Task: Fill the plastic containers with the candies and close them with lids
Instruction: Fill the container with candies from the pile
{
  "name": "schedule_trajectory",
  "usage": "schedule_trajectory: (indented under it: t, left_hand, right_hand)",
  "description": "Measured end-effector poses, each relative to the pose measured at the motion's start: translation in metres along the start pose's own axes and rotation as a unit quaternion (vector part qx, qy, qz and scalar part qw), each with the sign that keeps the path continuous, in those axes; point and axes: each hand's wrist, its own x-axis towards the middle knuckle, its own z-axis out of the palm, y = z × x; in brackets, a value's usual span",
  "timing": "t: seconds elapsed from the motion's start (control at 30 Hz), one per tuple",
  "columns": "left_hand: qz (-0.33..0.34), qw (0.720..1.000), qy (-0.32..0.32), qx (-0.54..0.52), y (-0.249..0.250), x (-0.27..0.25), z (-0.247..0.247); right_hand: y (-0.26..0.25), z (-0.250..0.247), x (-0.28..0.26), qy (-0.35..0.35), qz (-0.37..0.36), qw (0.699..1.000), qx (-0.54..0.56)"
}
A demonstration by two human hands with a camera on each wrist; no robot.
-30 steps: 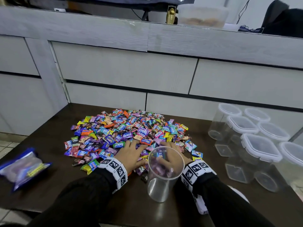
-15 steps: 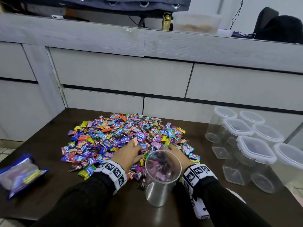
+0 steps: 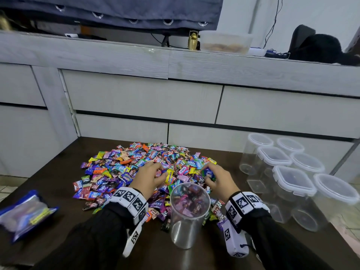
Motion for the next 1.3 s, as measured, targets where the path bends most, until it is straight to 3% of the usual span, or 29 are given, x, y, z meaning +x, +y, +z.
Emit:
schedule_trajectory:
  t: [0.23,0.53,0.8,1.03,1.3]
  left_hand:
    - [0.069,0.987,0.105,-0.102,0.049,-0.004,-0.030]
    - [0.156,0.963,0.137,-0.174,0.101,-0.038,-0.021]
    - [0.194,0.973,0.073,-0.101,0.092,-0.057,-0.005]
    - [0.159,0.972,0.082,-0.152,0.097,-0.054,-0.008]
    - [0.203,0.979,-0.024,0.023,0.093,-0.051,-0.023]
  right_hand:
    - [-0.009,-0.022,-0.008,0.039,-0.020,0.999,-0.003]
    - [-0.008,-0.020,-0.016,0.046,-0.024,0.999,-0.013]
    - [-0.007,-0.018,-0.022,0.034,-0.037,0.999,-0.019]
    - [-0.004,-0.013,-0.021,0.035,-0.025,0.999,-0.025]
    - [-0.002,-0.016,-0.023,0.012,-0.019,0.999,-0.040]
